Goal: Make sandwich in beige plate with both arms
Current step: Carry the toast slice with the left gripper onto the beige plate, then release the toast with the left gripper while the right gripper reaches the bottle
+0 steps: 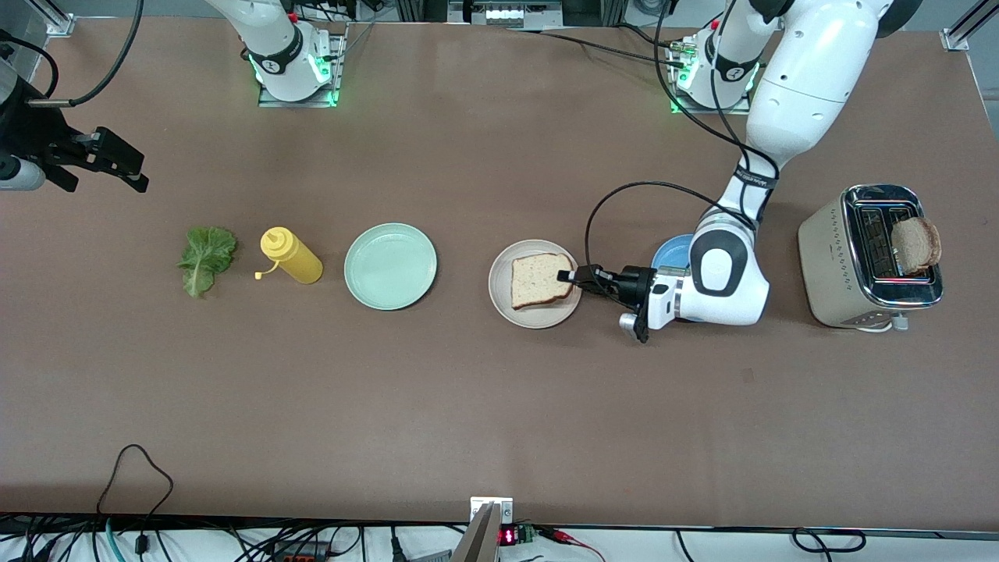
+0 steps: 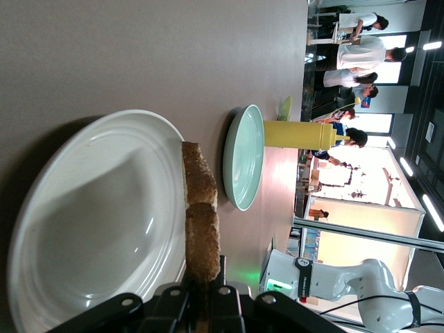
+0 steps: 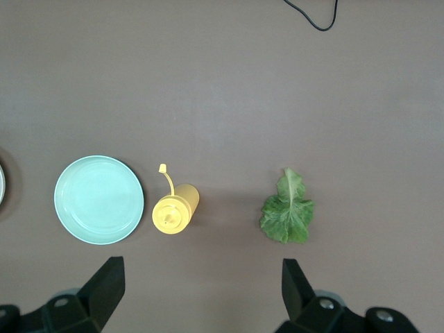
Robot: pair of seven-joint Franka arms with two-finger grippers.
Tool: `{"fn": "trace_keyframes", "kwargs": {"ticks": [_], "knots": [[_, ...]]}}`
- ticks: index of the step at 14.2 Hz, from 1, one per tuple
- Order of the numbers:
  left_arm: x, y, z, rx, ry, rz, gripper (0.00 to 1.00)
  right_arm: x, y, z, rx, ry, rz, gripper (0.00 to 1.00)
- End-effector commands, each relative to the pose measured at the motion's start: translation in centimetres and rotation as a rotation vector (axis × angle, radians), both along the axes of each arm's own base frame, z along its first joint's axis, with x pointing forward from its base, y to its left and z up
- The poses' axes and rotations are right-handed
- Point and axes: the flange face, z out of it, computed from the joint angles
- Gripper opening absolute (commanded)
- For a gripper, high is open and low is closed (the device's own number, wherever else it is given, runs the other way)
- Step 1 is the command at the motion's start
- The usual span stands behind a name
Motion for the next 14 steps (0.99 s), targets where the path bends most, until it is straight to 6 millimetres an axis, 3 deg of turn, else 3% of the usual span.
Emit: {"fn": "trace_keyframes", "kwargs": {"ticks": [1,5,8,9,10,14], "knots": [[-0.4,-0.1,-1.2,-0.017,-0.028,0.006,0.01,-0.3,-0.3,0.5,-0.003,-0.005,0.011,1.0],[-0.9,-0.4,-2.3,-0.02,-0.035,-0.008,0.01,-0.3,-0.3,0.5,-0.004,-0.004,0.016,1.0],[-1.0,-0.4,-2.6,-0.018,-0.029,-0.008,0.1,-0.3,-0.3,0.4,-0.002,-0.002,0.017,1.0],[-1.0,-0.4,-2.7,-0.017,-0.029,-0.007,0.32,-0.3,-0.3,0.4,-0.004,-0.002,0.019,1.0],[-1.0,-0.3,-3.1,-0.011,-0.025,-0.003,0.98,-0.4,-0.2,0.3,-0.004,0.002,0.02,1.0],[-0.8,0.6,-2.7,0.032,-0.05,-0.028,1.0,-0.4,-0.3,0.1,-0.004,0.016,0.02,1.0]]}}
